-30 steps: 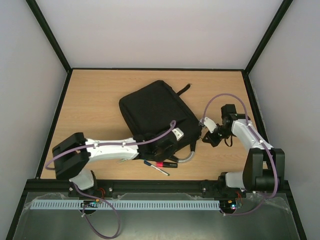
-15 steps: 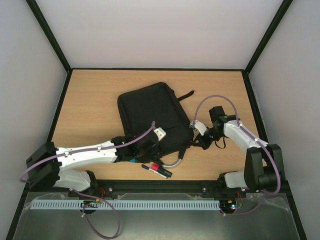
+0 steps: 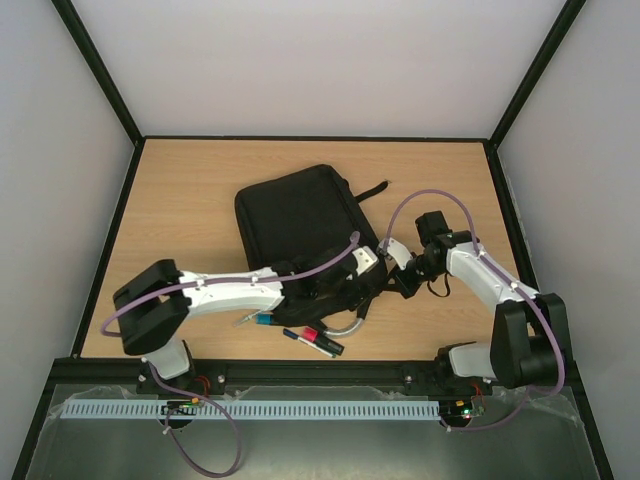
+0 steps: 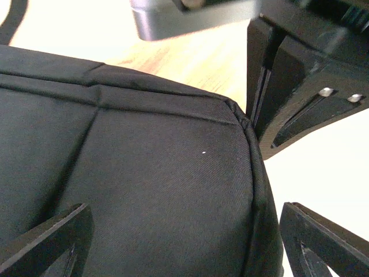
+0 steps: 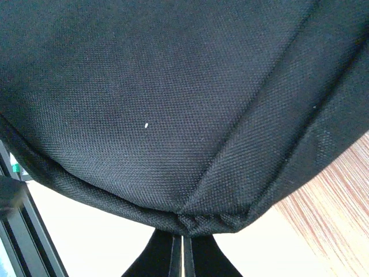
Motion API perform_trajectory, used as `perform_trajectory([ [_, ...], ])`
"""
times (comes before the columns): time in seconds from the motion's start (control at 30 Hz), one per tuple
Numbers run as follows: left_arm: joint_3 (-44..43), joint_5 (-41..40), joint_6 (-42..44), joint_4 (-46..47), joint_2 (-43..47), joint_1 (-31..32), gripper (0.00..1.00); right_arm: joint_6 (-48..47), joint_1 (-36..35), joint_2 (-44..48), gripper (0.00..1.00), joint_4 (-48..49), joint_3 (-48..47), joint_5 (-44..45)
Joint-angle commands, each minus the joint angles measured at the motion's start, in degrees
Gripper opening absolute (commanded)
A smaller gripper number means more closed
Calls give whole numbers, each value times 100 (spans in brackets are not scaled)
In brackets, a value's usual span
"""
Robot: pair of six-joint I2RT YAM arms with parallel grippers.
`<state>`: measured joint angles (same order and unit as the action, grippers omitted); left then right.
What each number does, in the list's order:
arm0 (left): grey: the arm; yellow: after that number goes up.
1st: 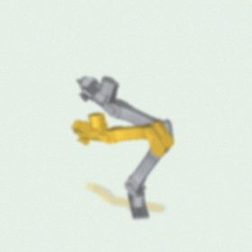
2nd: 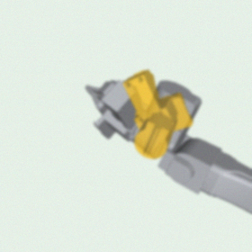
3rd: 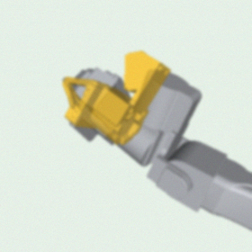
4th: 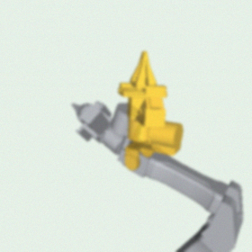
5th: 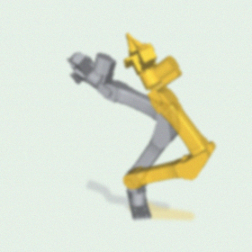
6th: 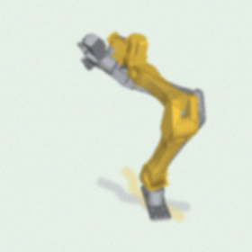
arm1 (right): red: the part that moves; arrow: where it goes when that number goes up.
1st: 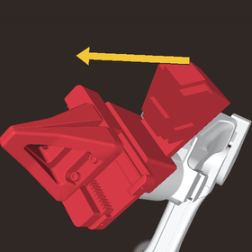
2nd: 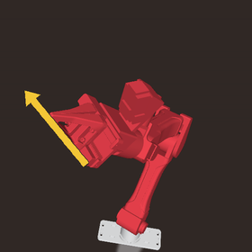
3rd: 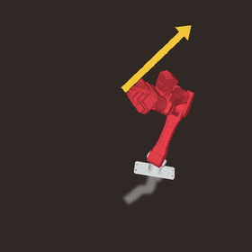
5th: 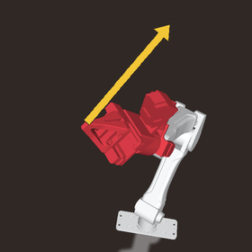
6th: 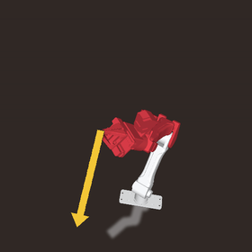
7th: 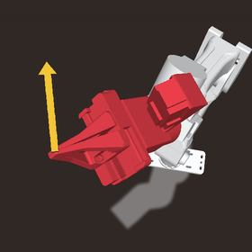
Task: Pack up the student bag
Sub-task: Zip the student bag at the center of the board.
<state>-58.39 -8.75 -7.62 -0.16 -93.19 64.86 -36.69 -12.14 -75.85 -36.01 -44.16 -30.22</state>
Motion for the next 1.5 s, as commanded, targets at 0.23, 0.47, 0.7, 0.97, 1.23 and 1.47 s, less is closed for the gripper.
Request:
perform_trajectory([
  [0.23,-566,-213,235,324,-923,35,70,-5,173,2,1,-56,-58,457],
  [0.47,-1292,-37,829,398,-1638,-132,31,-292,884,-183,1,-144,-137,423],
  [0.7,-1818,161,1171,331,-1873,-158,2,-191,1018,-162,1,2,-74,555],
  [0.97,-1692,835,1385,566,-1736,-17,2,-280,1475,-257,1,-88,-236,480],
  [1.23,-943,759,1620,364,-1042,167,2,-680,1478,-143,1,-109,-327,818],
  [1.47,-563,872,1597,254,-772,176,2,-238,1478,-1019,1,171,-991,613],
])
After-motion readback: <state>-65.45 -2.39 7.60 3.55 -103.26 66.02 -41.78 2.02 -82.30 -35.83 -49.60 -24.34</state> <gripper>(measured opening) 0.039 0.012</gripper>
